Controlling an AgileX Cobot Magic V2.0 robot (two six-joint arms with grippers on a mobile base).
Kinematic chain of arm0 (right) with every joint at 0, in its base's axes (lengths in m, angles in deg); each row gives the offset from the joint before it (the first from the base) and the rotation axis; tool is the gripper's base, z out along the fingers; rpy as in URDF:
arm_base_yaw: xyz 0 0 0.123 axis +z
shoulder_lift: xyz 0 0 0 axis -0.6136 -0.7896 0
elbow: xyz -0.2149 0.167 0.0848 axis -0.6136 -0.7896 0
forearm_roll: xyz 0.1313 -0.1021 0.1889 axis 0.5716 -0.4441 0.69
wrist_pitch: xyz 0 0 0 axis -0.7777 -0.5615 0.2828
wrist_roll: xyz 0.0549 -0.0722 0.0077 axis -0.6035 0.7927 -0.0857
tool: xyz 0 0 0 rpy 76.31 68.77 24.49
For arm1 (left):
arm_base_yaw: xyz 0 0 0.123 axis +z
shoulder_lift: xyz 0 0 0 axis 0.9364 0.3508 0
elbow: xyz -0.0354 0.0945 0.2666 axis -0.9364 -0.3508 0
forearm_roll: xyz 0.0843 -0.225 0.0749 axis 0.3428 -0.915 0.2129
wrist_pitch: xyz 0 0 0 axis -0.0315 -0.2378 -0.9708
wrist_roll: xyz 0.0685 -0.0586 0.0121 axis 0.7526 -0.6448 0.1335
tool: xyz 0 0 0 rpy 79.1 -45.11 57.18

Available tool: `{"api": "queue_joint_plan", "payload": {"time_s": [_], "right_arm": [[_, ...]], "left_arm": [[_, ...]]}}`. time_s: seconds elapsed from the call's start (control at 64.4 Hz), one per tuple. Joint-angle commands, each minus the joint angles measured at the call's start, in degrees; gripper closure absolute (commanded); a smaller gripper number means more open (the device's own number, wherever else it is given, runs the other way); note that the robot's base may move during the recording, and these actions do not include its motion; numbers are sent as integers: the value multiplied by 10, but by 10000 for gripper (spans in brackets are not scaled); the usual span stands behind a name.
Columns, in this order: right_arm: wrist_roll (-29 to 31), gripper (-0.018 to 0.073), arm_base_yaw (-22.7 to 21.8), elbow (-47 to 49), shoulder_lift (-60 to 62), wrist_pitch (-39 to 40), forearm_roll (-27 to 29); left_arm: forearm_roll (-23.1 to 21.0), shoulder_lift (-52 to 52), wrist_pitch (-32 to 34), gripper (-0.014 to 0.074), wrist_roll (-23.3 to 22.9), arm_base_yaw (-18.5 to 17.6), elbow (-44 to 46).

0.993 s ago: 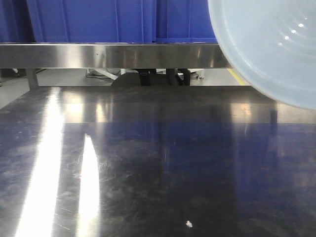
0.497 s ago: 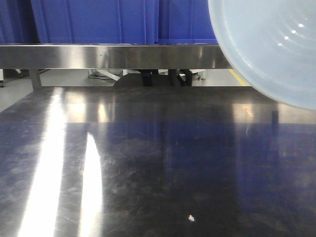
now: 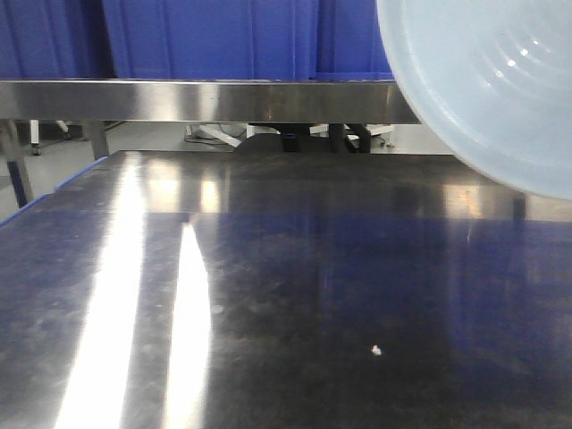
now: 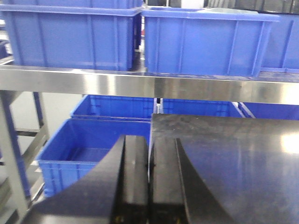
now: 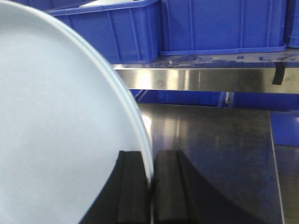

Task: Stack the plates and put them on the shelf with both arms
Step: 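Turn the base away from the table holding the plates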

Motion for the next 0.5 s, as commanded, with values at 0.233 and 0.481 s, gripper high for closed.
{"api": "queue_joint_plan", "payload": {"time_s": [0.233,0.481], "right_arm": [[1,503,0,18,0,60,-1],[1,503,0,18,0,60,-1]], "left_arm": [[-1,4,44,516,-2,0,22],[-1,4,44,516,-2,0,22]]}}
